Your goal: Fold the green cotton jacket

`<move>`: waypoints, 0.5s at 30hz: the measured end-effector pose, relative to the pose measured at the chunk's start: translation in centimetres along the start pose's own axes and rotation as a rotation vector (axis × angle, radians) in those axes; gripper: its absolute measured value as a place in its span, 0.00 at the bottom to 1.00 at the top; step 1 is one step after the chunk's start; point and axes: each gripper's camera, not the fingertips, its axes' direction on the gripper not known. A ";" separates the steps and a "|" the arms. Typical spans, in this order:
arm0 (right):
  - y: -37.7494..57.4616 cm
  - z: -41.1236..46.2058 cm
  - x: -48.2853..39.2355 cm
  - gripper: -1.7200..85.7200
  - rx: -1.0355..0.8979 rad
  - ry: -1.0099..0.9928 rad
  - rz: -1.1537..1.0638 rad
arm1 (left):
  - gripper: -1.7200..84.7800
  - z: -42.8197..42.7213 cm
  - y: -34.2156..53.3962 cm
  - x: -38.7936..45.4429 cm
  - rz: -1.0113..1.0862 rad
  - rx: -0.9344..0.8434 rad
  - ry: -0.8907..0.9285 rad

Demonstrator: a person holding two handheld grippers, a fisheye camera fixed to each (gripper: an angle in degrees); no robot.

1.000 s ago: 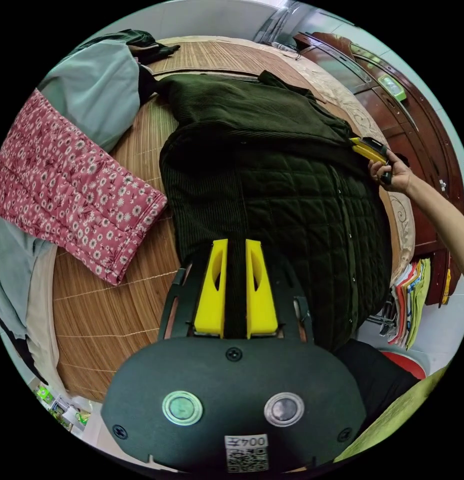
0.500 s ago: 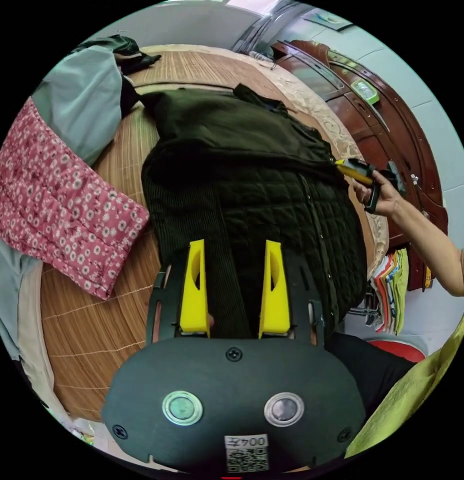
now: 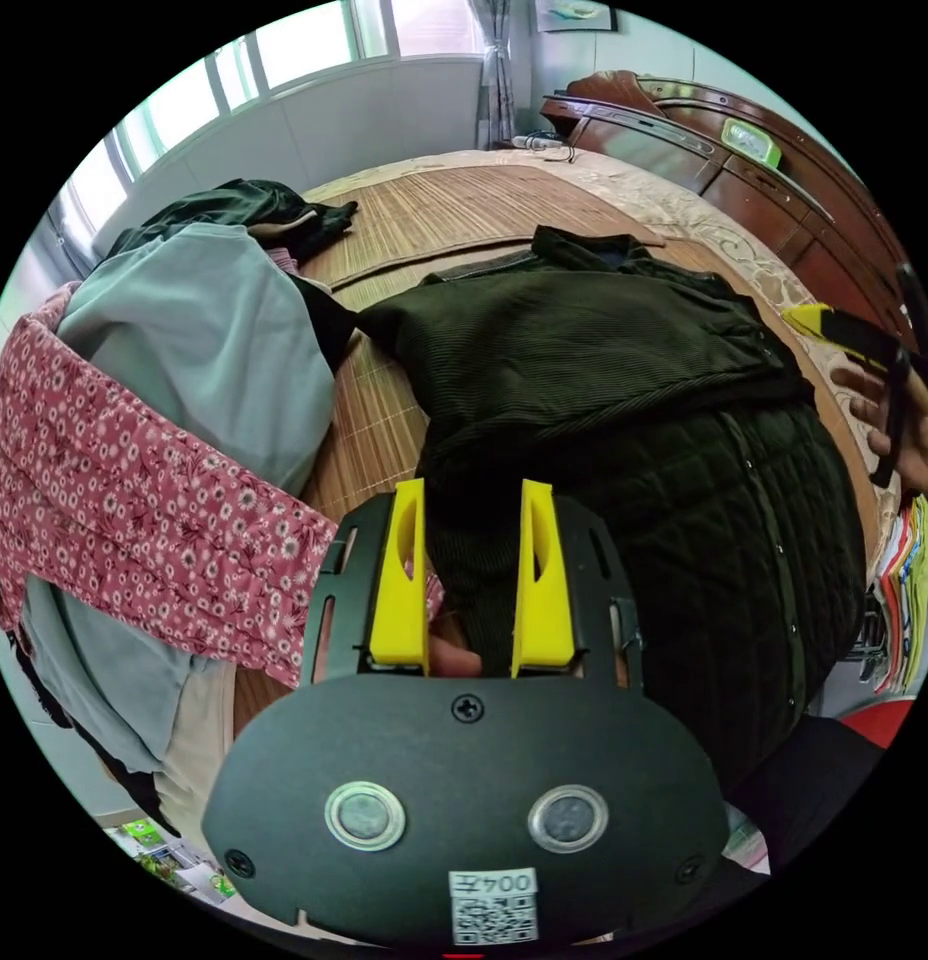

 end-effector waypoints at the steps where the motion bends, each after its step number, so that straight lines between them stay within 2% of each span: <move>1: -2.3 2.0 -1.6 0.12 -0.026 -0.020 -0.042 | 0.17 0.2 0.2 0.1 0.003 -0.007 -0.005; 10: -18.4 19.6 -14.3 0.14 -0.302 -0.052 -0.396 | 0.15 0.8 3.0 0.5 -0.045 0.025 0.008; 15: -23.8 29.4 -18.0 0.16 -0.505 -0.022 -0.488 | 0.15 0.4 3.7 1.6 0.001 0.030 -0.019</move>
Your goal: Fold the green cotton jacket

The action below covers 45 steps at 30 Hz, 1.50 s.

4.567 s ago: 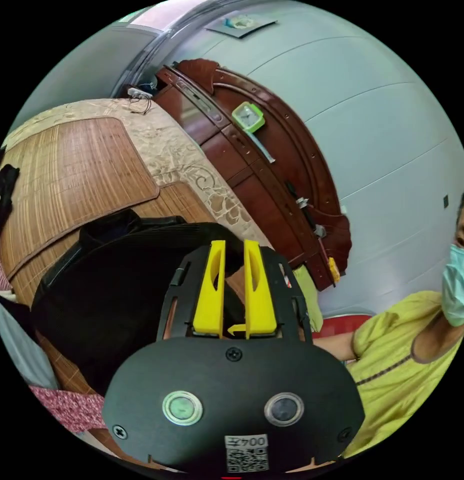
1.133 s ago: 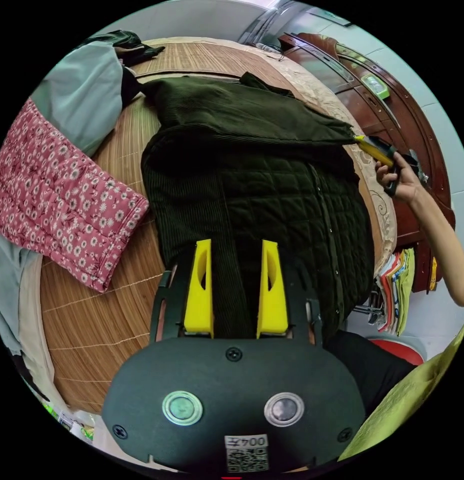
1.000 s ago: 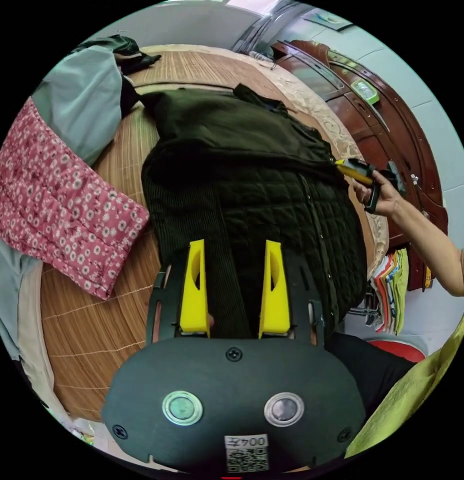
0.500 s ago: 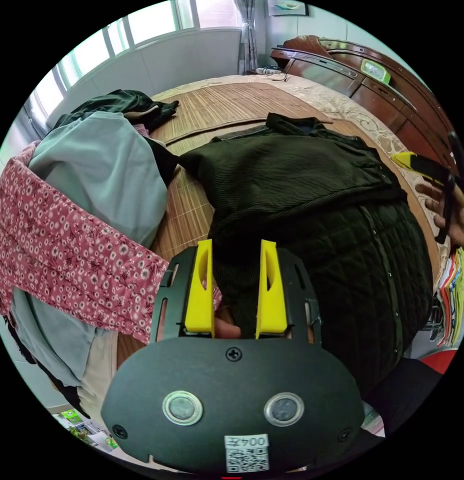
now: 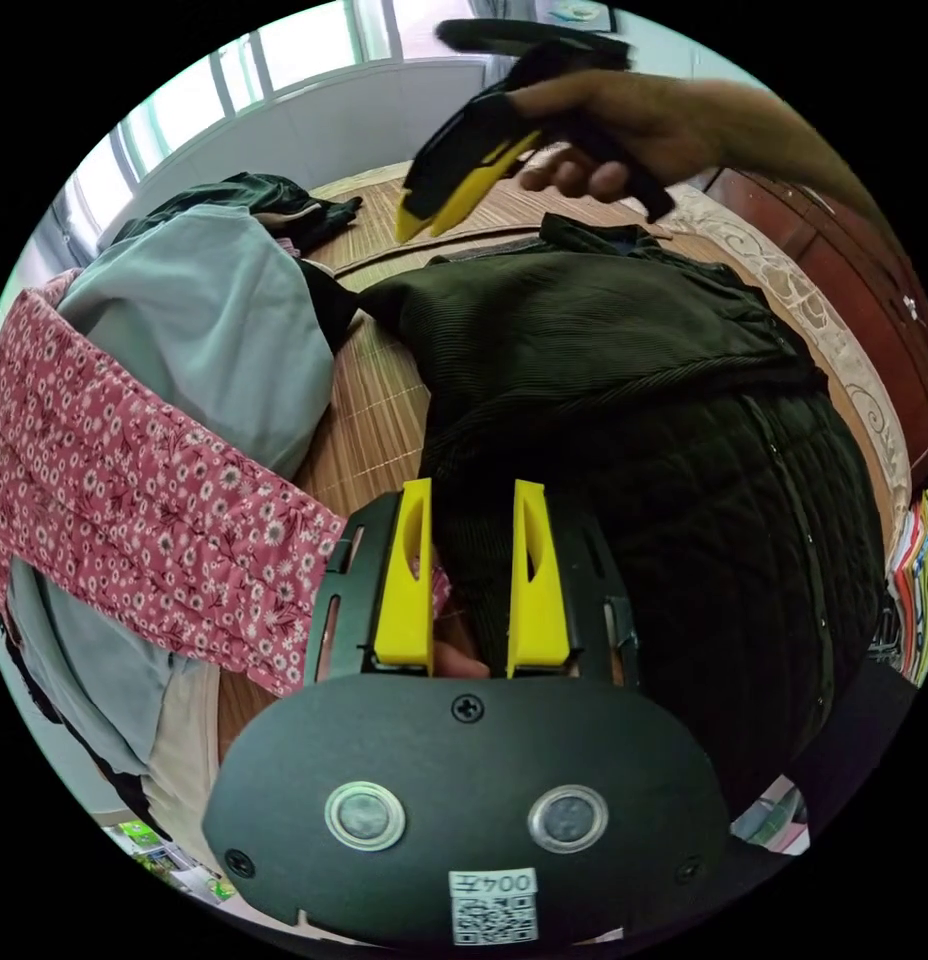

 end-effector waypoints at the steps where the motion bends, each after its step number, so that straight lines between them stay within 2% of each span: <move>1: -1.9 0.9 0.2 0.16 -0.019 0.021 -0.005 | 0.15 -0.2 0.2 0.1 -0.002 0.003 0.003; 6: -7.4 4.3 0.8 0.15 -0.138 -0.037 -0.035 | 0.15 -1.1 0.8 0.5 0.000 0.013 0.006; 9: -8.5 6.8 -0.1 0.15 -0.224 0.020 -0.110 | 0.15 -1.7 1.0 0.6 -0.003 0.012 0.016; 14: -8.2 9.4 -0.5 0.08 -0.289 -0.008 -0.158 | 0.13 -2.8 1.2 0.5 -0.027 0.012 0.024; 17: -7.3 8.0 0.9 0.05 -0.139 -0.040 -0.054 | 0.12 -3.4 1.4 -0.3 -0.128 0.004 0.032; 19: -5.8 6.9 3.3 0.03 0.040 -0.110 0.124 | 0.11 -3.5 1.9 -0.8 -0.192 0.013 0.045; 22: -5.1 7.6 4.8 0.02 0.088 -0.191 0.219 | 0.11 -4.1 2.3 -1.0 -0.227 0.027 0.051; 24: -4.3 6.5 4.6 0.02 0.137 -0.141 0.217 | 0.10 -5.0 2.0 -1.1 -0.236 0.015 0.043; 27: 0.2 1.7 5.6 0.03 0.295 -0.169 0.256 | 0.07 -8.4 1.8 -2.0 -0.293 0.043 -0.057; 28: 3.0 -0.2 6.1 0.05 0.340 -0.181 0.271 | 0.07 -10.4 1.6 -2.1 -0.307 0.108 -0.075; 29: 4.5 -1.1 6.3 0.06 0.357 -0.179 0.277 | 0.06 -12.1 1.0 -2.0 -0.298 0.178 -0.049; 32: 13.7 -3.9 7.5 0.08 0.431 -0.166 0.363 | 0.07 -13.5 -2.3 -0.8 -0.227 0.226 0.023; 36: 27.0 -4.4 8.6 0.09 0.444 -0.252 0.574 | 0.08 -12.4 -6.5 -1.6 -0.212 0.147 0.032; 39: 34.2 -2.6 7.0 0.09 0.446 -0.339 0.676 | 0.09 -11.9 -9.0 -5.4 -0.279 0.083 0.111; 42: 36.7 0.9 4.1 0.10 0.420 -0.408 0.716 | 0.10 -10.8 -11.5 -10.5 -0.365 -0.008 0.259; 45: 35.7 4.6 1.8 0.11 0.399 -0.499 0.702 | 0.11 -9.8 -14.5 -13.8 -0.352 -0.099 0.358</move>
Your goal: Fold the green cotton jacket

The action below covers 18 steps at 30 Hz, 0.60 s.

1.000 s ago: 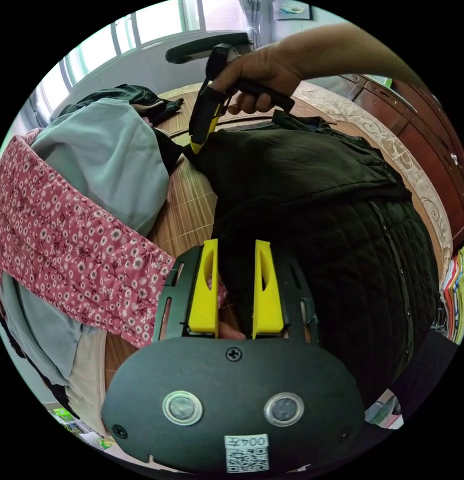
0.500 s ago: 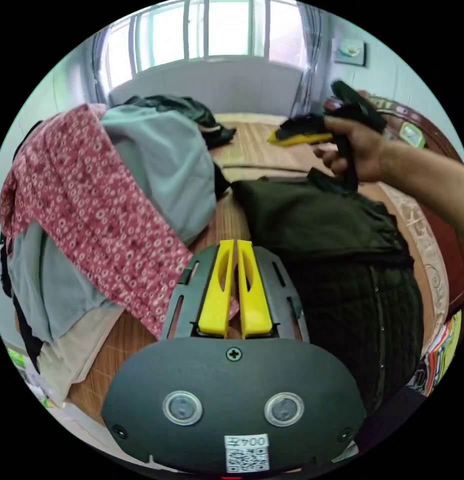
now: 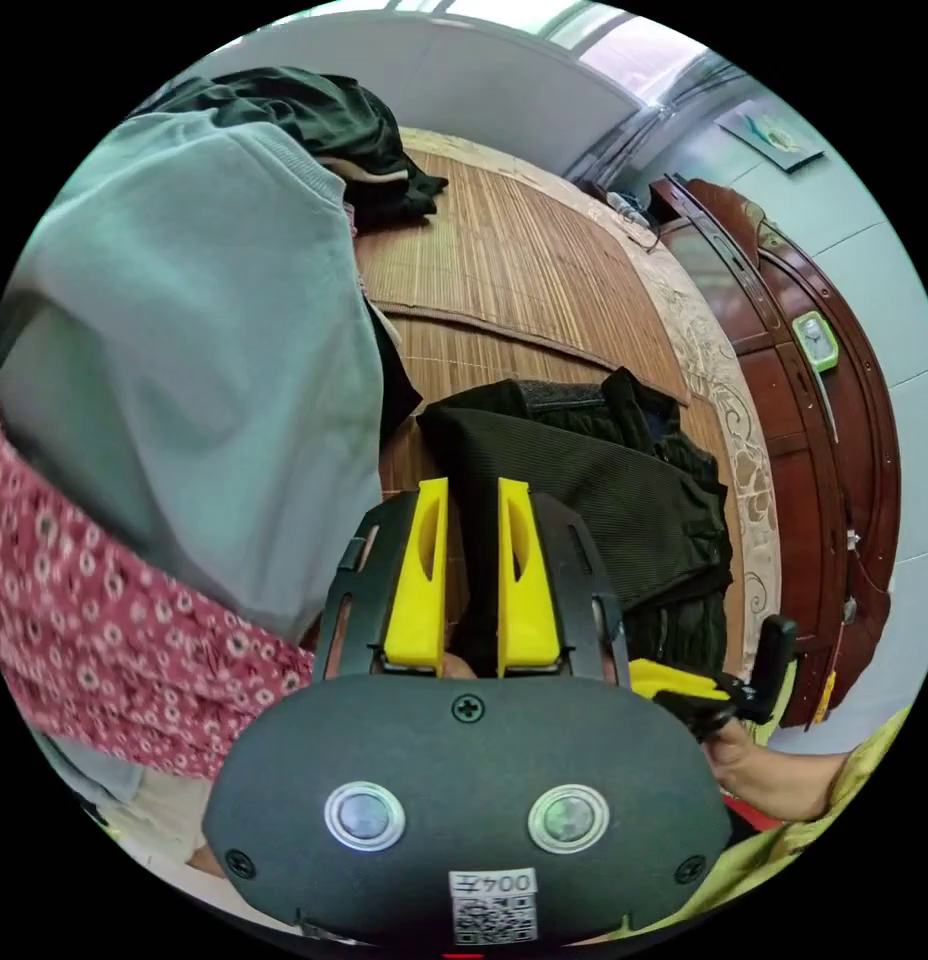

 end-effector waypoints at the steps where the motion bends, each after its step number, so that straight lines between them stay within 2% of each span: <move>1: 0.0 1.5 -0.2 0.11 -0.017 0.005 -0.011 | 0.12 -0.2 -1.2 -0.2 0.017 -0.024 0.002; 7: -1.5 4.1 0.7 0.13 0.041 -0.077 0.064 | 0.14 -0.1 -4.0 0.1 0.056 -0.104 -0.002; 11: -1.7 3.9 1.7 0.14 0.071 -0.129 0.142 | 0.11 0.4 -4.5 0.5 0.066 -0.127 -0.037; 18: -1.5 3.4 1.5 0.04 0.121 -0.188 0.225 | 0.06 -0.6 -5.6 -0.6 0.129 -0.146 0.042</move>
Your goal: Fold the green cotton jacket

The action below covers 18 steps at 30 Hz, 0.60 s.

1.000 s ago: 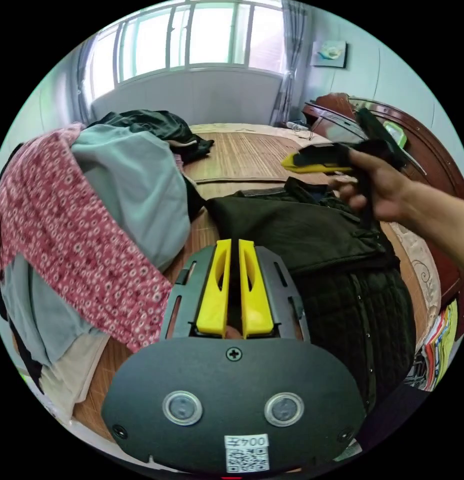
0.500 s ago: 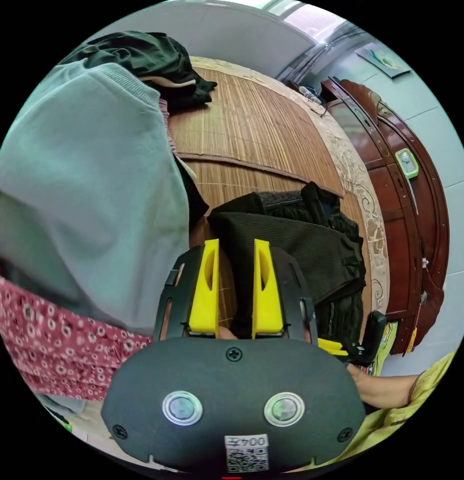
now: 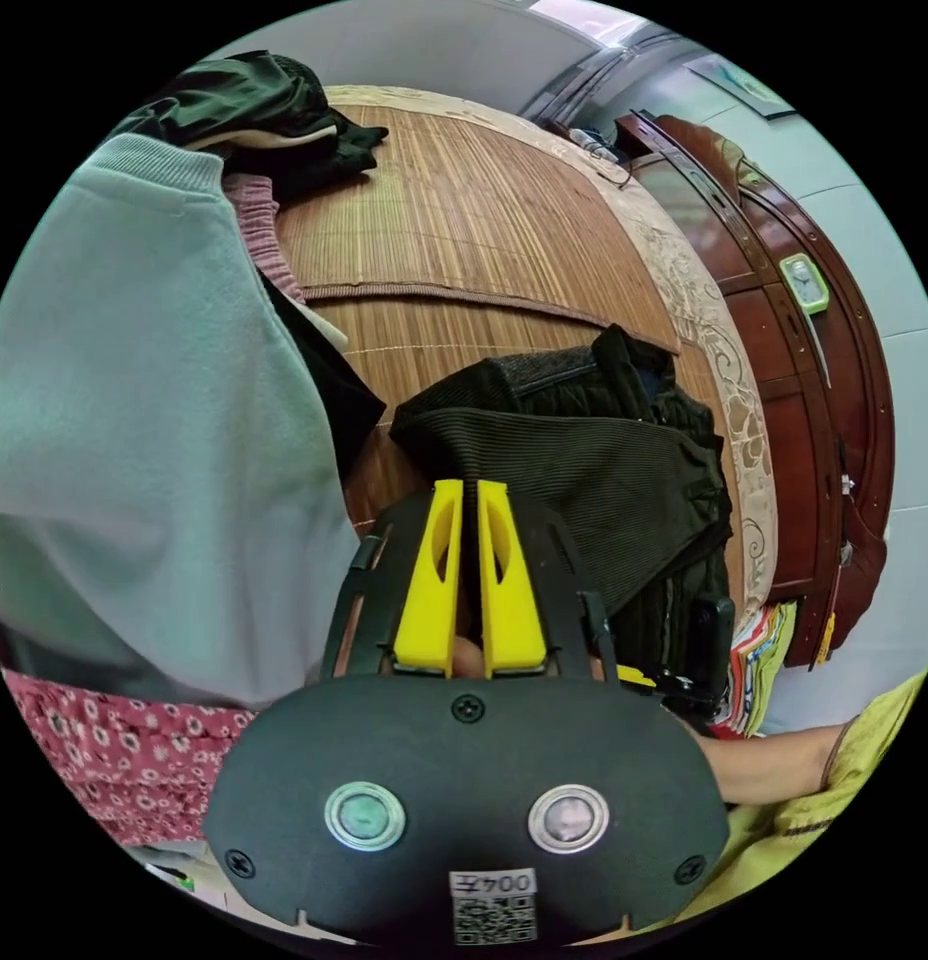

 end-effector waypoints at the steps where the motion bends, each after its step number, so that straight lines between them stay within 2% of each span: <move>1: 0.3 0.0 -0.4 0.03 -0.006 -0.009 -0.009 | 0.05 -0.4 -0.1 -0.4 0.026 -0.005 -0.007; 6: 1.2 0.5 -1.1 0.04 -0.065 0.018 -0.042 | 0.05 0.5 -0.1 -2.9 0.140 -0.071 -0.033; 9: 0.5 0.4 -0.5 0.07 -0.115 -0.027 -0.007 | 0.05 0.1 -0.3 -5.9 0.016 -0.057 0.125; 11: 0.4 -0.3 -1.3 0.11 -0.149 -0.044 -0.030 | 0.05 -2.0 0.5 -7.5 -0.088 0.035 0.205; 14: 1.7 -2.7 -4.1 0.13 -0.214 0.003 -0.169 | 0.06 -5.5 3.5 -7.0 -0.132 0.194 0.132; 18: 3.8 -10.0 -7.1 0.13 -0.163 0.166 -0.329 | 0.08 -5.6 7.7 -2.1 0.021 0.226 0.010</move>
